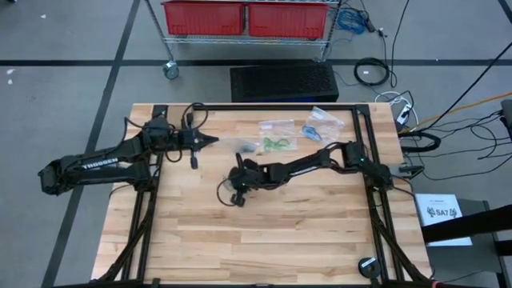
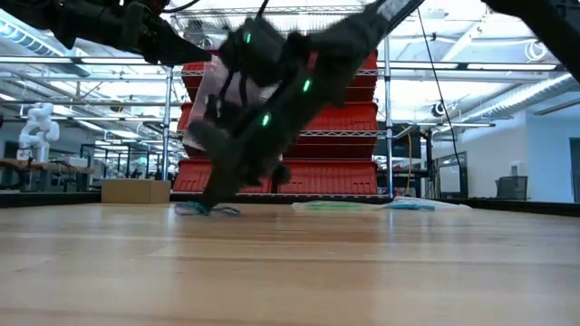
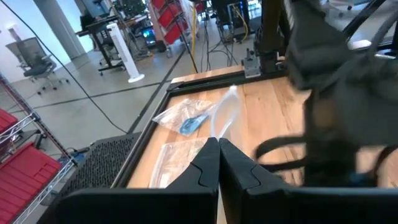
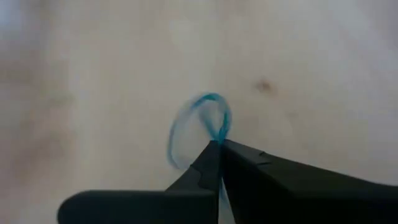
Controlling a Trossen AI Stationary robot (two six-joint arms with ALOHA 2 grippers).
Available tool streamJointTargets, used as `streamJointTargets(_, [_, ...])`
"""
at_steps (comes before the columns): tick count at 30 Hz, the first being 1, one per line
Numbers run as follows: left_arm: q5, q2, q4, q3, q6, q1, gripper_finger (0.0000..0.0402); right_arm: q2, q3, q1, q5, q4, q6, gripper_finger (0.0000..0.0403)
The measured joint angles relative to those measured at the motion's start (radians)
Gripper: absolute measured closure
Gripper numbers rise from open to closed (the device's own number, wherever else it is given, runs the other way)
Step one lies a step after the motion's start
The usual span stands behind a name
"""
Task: Sort rubber bands
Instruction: Put the blue rubber band into the transparent zip bag
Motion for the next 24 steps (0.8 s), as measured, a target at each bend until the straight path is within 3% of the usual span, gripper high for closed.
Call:
streamJointTargets(3, [0.003, 0.000, 0.002, 0.000, 0.001, 0.000, 0.0398, -0.064, -0.002, 0.024, -0.039, -0.061, -0.041, 0.0402])
streamJointTargets(12, [0.069, 0.007, 0.013, 0.000, -0.029, -0.003, 0.0398, -0.266, 0.001, 0.074, -0.002, -0.135, -0.146, 0.0403])
streamJointTargets(24, [0.102, 0.049, 0.017, 0.000, -0.032, -0.063, 0.0398, -0.531, 0.003, 0.091, 0.212, -0.232, -0.297, 0.0403])
